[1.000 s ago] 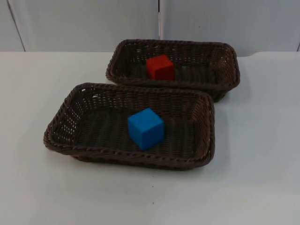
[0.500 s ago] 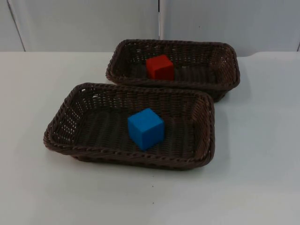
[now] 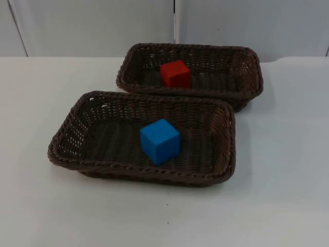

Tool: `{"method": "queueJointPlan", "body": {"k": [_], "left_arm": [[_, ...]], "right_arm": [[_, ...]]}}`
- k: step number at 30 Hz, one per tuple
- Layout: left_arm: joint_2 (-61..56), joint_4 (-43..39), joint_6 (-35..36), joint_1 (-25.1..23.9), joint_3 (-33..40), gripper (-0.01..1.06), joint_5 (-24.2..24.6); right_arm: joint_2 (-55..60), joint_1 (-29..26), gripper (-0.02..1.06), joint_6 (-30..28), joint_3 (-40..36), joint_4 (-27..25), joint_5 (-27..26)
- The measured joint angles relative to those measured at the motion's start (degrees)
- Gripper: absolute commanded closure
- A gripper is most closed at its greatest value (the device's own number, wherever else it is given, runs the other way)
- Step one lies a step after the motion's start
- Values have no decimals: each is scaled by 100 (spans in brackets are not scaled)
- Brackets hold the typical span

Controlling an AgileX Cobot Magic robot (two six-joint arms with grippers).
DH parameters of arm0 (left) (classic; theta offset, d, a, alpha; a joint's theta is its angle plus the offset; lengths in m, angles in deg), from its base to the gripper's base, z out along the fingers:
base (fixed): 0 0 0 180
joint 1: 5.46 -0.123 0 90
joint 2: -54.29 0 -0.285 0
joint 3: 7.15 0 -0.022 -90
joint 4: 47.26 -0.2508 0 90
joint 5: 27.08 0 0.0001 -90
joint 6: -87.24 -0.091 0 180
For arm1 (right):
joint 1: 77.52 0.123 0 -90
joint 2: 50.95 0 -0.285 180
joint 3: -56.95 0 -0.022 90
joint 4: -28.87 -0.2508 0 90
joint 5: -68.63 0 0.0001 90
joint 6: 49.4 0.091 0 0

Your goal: Pick up one cube with the left hand and place it into the upper basket. Pick up one cube with the right hand and place it into the lower basket.

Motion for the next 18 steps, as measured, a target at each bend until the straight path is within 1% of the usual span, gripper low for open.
{"method": "queueJointPlan", "body": {"k": [4, 5, 10, 11, 14, 16, 18], "left_arm": [[0, 0, 0, 0, 0, 0, 0], [0, 0, 0, 0, 0, 0, 0], [0, 0, 0, 0, 0, 0, 0], [0, 0, 0, 0, 0, 0, 0], [0, 0, 0, 0, 0, 0, 0], [0, 0, 0, 0, 0, 0, 0], [0, 0, 0, 0, 0, 0, 0]], "right_arm": [[0, -437, -1, 0, 0, 0, 0], [0, -437, -1, 0, 0, 0, 0], [0, -993, -1, 0, 0, 0, 0], [0, -993, -1, 0, 0, 0, 0], [0, -1357, -1, 0, 0, 0, 0], [0, -1446, -1, 0, 0, 0, 0], [0, -1651, -1, 0, 0, 0, 0]]}}
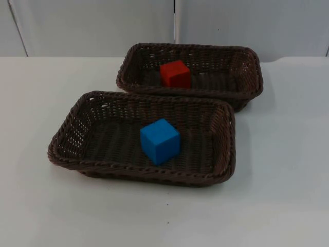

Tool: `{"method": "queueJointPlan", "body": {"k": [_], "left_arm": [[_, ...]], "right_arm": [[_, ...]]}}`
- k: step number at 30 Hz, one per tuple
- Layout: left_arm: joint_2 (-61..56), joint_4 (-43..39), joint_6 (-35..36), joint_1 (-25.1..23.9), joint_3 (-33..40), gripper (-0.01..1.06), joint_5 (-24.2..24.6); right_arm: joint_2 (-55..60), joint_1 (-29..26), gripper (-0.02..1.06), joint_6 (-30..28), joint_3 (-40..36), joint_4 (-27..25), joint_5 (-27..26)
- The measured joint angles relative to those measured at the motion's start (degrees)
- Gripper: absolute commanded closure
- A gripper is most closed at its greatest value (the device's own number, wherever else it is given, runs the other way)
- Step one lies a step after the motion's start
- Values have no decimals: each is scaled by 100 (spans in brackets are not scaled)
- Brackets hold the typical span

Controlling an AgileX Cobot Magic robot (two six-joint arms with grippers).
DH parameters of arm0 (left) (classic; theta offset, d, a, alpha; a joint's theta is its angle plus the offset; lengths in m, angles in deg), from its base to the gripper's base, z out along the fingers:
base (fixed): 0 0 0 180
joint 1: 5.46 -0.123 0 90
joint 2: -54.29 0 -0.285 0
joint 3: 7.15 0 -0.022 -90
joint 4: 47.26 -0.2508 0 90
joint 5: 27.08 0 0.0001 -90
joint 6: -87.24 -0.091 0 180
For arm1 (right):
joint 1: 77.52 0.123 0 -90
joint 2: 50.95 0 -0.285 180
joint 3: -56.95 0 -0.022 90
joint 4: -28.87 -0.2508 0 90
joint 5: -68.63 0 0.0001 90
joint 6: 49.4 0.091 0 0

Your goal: Pick up one cube with the left hand and place it into the upper basket. Pick up one cube with the right hand and place it into the lower basket.

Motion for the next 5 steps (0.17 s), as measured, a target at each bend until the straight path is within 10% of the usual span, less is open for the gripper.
{"method": "queueJointPlan", "body": {"k": [5], "left_arm": [[0, 0, 0, 0, 0, 0, 0]], "right_arm": [[0, -341, -1, 0, 0, 0, 0]]}}
